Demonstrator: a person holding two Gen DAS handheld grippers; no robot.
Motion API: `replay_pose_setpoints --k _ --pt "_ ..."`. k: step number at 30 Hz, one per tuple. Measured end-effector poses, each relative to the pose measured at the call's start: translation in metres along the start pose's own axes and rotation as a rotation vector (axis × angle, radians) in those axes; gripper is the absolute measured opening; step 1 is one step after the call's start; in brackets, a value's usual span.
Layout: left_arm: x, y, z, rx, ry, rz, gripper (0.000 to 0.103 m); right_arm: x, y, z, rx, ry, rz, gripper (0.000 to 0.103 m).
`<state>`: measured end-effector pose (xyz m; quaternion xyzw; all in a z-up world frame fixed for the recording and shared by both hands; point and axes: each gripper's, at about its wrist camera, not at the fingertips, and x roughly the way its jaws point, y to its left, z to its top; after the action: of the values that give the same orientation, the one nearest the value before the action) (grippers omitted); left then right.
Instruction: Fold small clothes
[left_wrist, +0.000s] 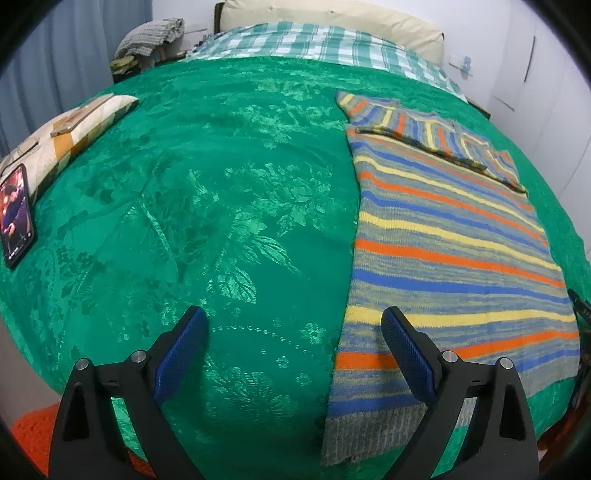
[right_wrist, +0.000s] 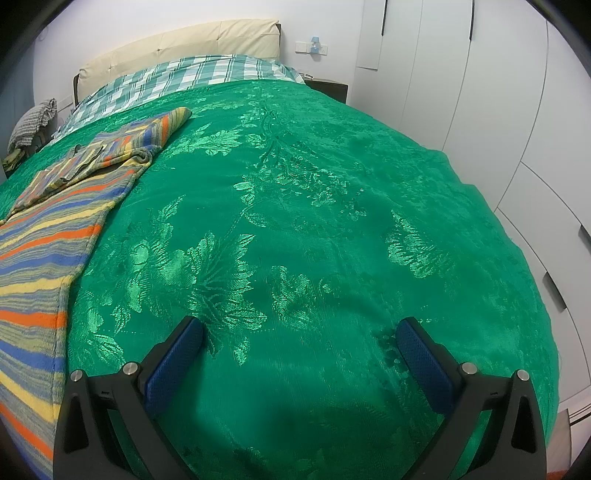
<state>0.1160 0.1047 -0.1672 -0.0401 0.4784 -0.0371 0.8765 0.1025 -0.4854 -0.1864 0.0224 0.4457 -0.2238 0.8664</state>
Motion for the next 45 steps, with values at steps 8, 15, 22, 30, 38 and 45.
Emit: replay_pose_setpoints --k 8,15,22,30,38,45 --pt "0.0032 0.0009 0.0003 -0.015 0.005 -0.004 0.096 0.0001 -0.0007 -0.0002 0.000 0.000 0.000 0.103" --pt "0.0032 0.0036 0.0016 -0.029 0.000 -0.004 0.096 0.0001 0.0005 -0.0006 0.000 0.000 0.000 0.103" --pt "0.0037 0.0044 0.0023 -0.032 0.000 -0.005 0.096 0.0001 -0.0003 -0.0007 0.000 0.000 0.000 0.103" --pt "0.0042 0.0063 0.0032 -0.042 0.002 -0.004 0.096 0.0001 0.0002 -0.0010 0.000 0.000 0.000 0.103" --pt "0.0055 0.0071 0.0028 -0.044 0.005 -0.001 0.096 0.0001 0.0003 -0.0012 0.000 0.000 0.000 0.103" --pt "0.0064 0.0058 0.0026 -0.043 0.007 0.001 0.096 0.0001 0.0000 -0.0014 0.000 0.000 0.000 0.103"
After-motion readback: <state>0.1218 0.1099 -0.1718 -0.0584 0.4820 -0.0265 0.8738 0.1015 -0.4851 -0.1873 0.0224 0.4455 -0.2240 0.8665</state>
